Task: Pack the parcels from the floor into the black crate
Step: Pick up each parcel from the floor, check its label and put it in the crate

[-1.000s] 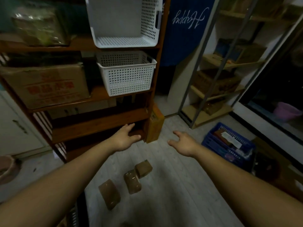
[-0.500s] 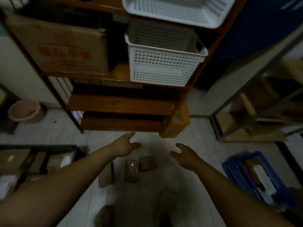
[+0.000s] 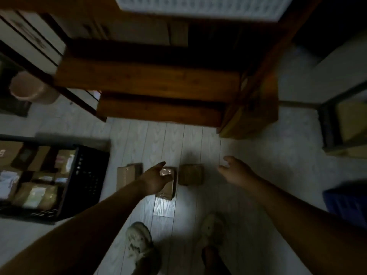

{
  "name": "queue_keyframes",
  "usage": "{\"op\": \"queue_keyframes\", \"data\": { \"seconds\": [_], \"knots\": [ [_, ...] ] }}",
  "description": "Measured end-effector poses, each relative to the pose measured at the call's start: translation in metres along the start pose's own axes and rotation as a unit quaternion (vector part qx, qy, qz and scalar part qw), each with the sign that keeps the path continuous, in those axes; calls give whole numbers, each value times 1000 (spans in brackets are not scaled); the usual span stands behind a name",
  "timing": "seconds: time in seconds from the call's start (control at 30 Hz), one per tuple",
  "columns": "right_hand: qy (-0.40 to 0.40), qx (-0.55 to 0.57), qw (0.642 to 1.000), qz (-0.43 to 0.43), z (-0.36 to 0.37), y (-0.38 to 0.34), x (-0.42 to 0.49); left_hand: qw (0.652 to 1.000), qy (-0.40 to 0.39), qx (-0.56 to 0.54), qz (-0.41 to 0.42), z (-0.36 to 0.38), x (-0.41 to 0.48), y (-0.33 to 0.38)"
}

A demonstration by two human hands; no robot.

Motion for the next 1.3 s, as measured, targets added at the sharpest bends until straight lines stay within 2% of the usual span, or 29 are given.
{"op": "queue_keyframes", "data": {
  "seconds": [0.17,0.3,0.4,0.57,0.7,0.87,0.97,1.17,1.3],
  "knots": [
    [-27,24,999,9,75,56,110,999,-30,-33,-6,62,132,-35],
    [-37,59,998,11,135,82,182,998,7,-69,-14,96,222,-74],
    [-48,86,995,12,179,98,236,997,-3,-71,-10,122,277,-100],
    [-20,132,987,85,224,137,297,983,-34,-181,9,163,331,-119],
    [-85,226,965,100,259,147,311,972,-67,-221,34,189,342,-117],
    [-50,302,947,99,244,144,279,960,-43,-276,33,179,321,-118],
    [-19,302,949,84,214,118,230,952,-28,-303,33,157,274,-109],
    [40,301,952,37,136,12,88,956,-15,-287,55,66,130,-83],
    [57,331,942,-10,92,-72,-24,950,48,-302,67,-21,18,-66]
  ]
}}
Point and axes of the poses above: each hand's wrist, its own x-axis towards the middle knuckle, its own z-axis out of the palm, y = z × x, the point moved 10 cm from there along x, towards the middle knuckle, and after that the axes turned 2 degrees about -x, right-handed, at the moved point
